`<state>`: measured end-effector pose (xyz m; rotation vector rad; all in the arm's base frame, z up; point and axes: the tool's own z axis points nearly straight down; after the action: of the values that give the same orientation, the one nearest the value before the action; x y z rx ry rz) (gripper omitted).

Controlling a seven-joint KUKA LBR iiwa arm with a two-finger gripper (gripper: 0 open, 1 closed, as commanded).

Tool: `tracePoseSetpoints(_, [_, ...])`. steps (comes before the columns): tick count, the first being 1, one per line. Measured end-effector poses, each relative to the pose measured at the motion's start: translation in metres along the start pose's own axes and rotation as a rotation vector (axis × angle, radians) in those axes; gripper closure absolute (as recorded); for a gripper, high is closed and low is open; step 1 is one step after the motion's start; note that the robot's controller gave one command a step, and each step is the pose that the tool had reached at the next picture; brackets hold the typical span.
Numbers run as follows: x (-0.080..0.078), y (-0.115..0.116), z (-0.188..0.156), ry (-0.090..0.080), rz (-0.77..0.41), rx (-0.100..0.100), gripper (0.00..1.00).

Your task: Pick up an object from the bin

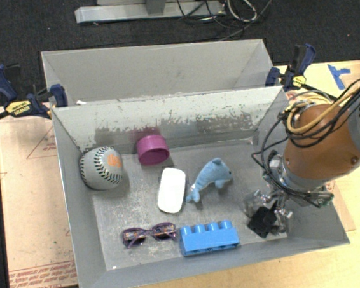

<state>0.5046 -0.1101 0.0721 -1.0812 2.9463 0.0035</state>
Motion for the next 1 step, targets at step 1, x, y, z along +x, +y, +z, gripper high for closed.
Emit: tracePoseSetpoints(1, [0.0002,0.0011,-0.0085,0.001,0.0,-0.002,1.0])
